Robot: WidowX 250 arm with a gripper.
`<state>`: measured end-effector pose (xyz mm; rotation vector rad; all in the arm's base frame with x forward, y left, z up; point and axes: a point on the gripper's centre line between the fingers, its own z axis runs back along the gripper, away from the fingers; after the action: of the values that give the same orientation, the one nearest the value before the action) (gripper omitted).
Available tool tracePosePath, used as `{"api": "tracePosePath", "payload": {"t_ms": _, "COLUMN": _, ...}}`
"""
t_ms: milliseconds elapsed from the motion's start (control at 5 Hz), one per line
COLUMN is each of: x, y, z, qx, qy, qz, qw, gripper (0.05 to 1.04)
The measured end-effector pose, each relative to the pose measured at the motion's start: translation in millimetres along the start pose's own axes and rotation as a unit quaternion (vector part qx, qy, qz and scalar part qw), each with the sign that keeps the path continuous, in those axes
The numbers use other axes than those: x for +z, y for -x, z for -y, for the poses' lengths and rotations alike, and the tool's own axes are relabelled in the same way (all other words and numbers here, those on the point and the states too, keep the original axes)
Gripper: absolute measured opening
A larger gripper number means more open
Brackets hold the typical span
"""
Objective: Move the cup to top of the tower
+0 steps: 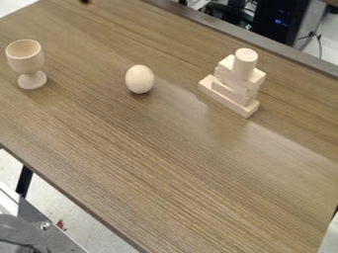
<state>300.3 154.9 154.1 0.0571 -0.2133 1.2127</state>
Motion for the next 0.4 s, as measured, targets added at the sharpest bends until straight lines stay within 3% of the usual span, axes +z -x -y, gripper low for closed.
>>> {"api": "tracePosePath", "payload": {"t_ms": 400, "x": -47, "y": -35, "z": -38, "qx": -0.014, "qy": -0.038, "qz": -0.036, "qw": 0.9985, "gripper": 0.995}}
